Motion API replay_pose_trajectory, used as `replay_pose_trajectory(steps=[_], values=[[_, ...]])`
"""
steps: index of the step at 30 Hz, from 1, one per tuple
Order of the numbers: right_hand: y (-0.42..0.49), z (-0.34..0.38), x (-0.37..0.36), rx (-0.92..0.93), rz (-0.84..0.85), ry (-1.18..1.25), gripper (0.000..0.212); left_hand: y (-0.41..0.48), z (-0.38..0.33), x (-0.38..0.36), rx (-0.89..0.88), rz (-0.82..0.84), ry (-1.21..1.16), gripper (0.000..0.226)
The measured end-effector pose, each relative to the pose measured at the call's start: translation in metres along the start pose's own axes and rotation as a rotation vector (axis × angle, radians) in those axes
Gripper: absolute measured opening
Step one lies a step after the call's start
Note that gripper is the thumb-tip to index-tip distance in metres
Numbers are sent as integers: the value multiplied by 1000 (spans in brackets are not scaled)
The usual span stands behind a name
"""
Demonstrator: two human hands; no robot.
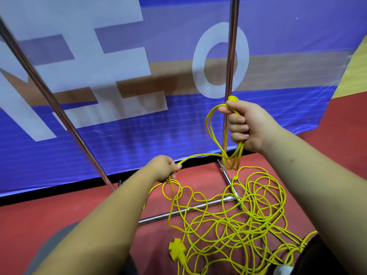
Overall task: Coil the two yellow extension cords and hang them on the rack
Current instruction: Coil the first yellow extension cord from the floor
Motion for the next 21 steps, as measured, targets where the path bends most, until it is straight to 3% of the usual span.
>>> replay_pose_trajectory(steps=[3,8,12,21], values=[[2,-3,-2,27,-4,-115,31,-11,-19,17,-12,-80,-317,41],[11,-20,-2,68,4,-308,35,-29,-42,35,92,189,-822,17],[15,-36,-4,79,-4,-406,34,-38,-46,39,130,277,-1011,18],[18,-78,-18,-27,77,-509,25,-39,-62,38,213,242,-1565,11]])
Point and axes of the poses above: each hand's wrist, its own y-axis towards the middle knuckle, its own x-axis out of the back of the hand, z = x × y, the point moved 2 cm from there along y, towards the middle knuckle, and after that the axes turned 2 degrees about y, right-handed, at the moved point
